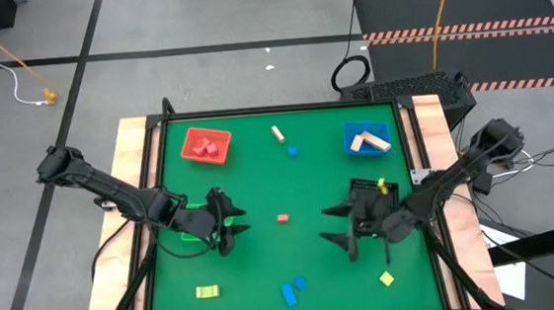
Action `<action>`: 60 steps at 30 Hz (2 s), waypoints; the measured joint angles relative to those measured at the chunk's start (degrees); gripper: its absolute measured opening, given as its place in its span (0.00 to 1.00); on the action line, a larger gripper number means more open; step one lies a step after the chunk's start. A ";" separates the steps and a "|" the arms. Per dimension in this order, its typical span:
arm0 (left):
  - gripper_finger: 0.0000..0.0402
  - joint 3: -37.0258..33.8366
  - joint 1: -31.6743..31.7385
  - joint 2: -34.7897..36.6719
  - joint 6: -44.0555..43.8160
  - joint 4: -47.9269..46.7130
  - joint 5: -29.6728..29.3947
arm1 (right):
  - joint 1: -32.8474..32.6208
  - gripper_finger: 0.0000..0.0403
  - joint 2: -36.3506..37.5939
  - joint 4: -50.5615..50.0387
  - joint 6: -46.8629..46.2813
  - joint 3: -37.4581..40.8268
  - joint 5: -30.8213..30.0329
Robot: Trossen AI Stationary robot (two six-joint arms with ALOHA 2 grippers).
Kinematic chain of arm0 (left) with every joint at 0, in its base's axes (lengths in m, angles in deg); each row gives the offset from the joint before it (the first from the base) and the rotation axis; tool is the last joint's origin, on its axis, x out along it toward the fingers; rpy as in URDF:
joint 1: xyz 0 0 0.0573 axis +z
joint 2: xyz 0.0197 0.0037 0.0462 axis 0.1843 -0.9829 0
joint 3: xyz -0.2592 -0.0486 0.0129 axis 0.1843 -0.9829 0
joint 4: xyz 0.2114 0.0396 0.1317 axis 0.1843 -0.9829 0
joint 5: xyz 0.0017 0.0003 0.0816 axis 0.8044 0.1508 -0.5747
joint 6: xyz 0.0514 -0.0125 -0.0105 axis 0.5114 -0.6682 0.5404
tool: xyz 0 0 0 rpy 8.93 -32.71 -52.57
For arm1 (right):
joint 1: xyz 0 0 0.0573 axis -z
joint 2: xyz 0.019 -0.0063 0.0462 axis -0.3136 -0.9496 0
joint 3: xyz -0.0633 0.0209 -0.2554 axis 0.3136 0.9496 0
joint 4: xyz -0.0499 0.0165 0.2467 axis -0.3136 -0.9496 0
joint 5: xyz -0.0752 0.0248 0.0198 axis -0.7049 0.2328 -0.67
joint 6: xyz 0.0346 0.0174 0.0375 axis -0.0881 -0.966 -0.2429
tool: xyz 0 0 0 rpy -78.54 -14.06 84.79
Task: Sort & place blocks by color
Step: Put the red block into the orange basket
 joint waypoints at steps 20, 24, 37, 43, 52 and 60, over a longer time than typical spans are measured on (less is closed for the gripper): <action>0.52 0.00 -0.42 0.00 5.23 6.49 0.00 | 13.01 0.79 -18.35 4.27 5.60 -5.22 10.58; 0.52 0.00 -0.42 0.00 5.19 6.41 0.00 | 13.85 0.79 -23.19 9.07 9.03 -5.20 10.69; 0.52 -0.46 1.75 -9.68 16.73 9.76 -0.07 | 14.72 0.79 -23.18 11.75 13.78 -5.20 10.75; 0.52 -0.46 3.64 -18.25 27.53 18.72 0.01 | 14.06 0.79 -18.91 8.04 15.28 -5.20 10.75; 0.52 -0.44 8.63 -27.99 30.20 29.75 4.53 | 14.06 0.79 -13.07 -5.06 12.38 -5.15 10.63; 0.52 -0.42 12.63 -34.88 28.68 36.14 8.07 | 14.06 0.79 -12.80 -7.40 11.02 -5.15 10.75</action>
